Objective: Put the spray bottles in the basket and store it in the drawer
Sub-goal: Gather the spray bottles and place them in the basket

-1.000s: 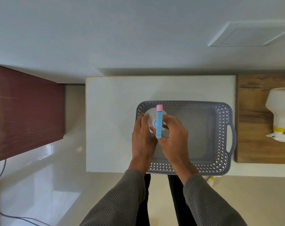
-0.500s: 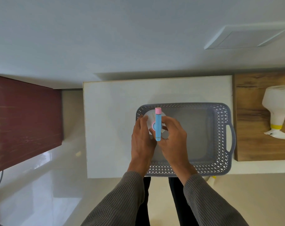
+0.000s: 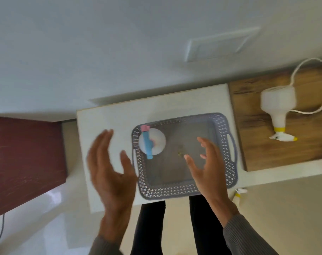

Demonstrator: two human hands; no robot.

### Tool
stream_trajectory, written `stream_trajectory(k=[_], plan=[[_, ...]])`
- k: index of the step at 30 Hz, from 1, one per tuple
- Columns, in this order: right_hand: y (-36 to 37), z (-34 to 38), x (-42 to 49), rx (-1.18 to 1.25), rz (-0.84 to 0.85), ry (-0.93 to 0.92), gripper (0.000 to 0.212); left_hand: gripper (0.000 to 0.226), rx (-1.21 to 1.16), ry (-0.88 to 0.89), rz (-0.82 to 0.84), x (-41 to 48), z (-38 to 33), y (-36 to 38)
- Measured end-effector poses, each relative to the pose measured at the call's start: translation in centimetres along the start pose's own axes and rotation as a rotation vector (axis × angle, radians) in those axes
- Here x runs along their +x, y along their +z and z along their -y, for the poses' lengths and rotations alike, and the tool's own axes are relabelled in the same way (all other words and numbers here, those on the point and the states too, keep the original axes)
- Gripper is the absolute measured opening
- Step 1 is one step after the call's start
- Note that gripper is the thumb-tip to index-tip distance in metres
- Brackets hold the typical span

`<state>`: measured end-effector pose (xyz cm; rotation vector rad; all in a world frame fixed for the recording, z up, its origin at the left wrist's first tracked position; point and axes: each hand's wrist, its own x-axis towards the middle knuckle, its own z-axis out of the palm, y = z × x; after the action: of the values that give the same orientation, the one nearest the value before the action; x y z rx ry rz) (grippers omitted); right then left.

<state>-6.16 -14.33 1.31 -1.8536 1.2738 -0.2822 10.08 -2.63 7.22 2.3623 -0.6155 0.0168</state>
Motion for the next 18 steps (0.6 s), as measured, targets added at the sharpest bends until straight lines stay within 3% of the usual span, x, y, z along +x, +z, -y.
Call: stream_trajectory(k=[4,9,13,18], plan=[[-6.3,-3.8,0.4,0.016,-0.124,0.112,0.054,0.03,-0.131,0.332,-0.061,1.0,-8.2,1.7],[-12.4,-8.6,1.8,0.072,-0.204,0.263,0.059,0.035,-0.219,0.649,0.316,-0.3,-18.7,10.8],[-15.4,-11.3,3.4,0.113,-0.238,0.282,0.058,0.05,0.002,0.942,0.64,-2.7,-23.2,21.2],[-17.2,-14.1,5.0,0.013,-0.189,0.259,0.066,0.065,0.43,1.303,0.824,-3.8,-24.1,31.9]])
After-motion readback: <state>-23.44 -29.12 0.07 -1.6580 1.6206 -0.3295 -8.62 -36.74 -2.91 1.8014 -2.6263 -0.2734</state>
